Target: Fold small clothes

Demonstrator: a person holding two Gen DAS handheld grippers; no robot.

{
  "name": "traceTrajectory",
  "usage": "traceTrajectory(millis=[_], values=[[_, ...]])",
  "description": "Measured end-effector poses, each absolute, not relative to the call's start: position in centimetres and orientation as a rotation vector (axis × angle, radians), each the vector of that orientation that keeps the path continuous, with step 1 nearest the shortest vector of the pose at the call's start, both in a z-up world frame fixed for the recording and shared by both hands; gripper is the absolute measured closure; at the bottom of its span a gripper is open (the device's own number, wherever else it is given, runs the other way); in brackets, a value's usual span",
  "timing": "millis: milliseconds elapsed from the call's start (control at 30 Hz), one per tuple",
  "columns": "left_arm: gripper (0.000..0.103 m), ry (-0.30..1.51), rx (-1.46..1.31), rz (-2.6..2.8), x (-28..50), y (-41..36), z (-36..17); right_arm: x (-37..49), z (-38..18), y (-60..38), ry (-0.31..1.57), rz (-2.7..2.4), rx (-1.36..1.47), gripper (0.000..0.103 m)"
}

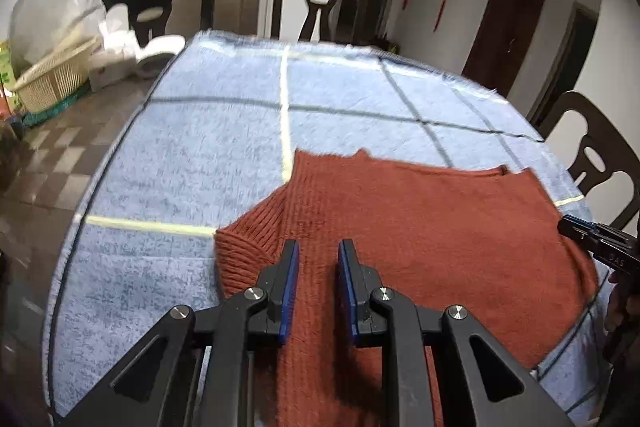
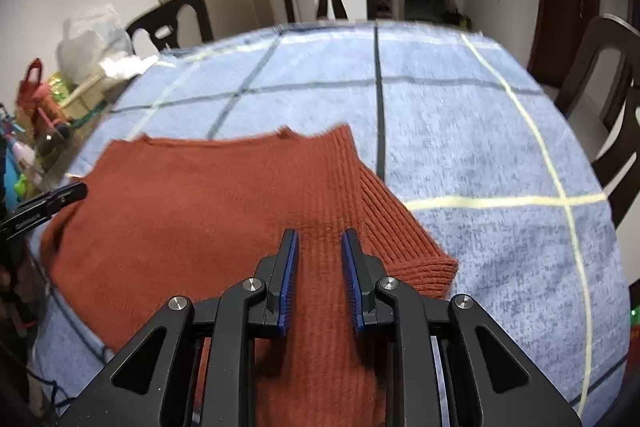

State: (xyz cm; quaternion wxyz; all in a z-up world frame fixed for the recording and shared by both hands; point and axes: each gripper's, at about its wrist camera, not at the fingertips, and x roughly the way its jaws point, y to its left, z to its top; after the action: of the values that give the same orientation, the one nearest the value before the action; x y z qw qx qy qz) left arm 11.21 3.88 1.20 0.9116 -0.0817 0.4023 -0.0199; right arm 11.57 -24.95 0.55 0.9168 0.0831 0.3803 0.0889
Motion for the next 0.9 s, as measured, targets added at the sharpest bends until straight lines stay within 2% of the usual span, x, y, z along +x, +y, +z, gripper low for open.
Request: traceTrajectory(millis=[400,467,700,900], values=[[0.080,0.794,-0.143,-0.010,9.7,3.6,2.6,9.0,2.5,-23.2,0.729,0.214,0.105,0.080],[0.074,0.783,-0.140,-0.008,9.3,3.7,2.8,8.7,2.5,-22.6,0.731,0.229,0.094,0.080],[0.072,0.761,-0.125,0.024,8.1,4.1,3.1,8.1,2.4,-19.8,0.736,0.291,0.051,0.080],[0.067,0.772,-0.147,0.058,7.7,5.5,2.5,7.9,2.7,-16.8,0.723,0.365,0.008,0.080]])
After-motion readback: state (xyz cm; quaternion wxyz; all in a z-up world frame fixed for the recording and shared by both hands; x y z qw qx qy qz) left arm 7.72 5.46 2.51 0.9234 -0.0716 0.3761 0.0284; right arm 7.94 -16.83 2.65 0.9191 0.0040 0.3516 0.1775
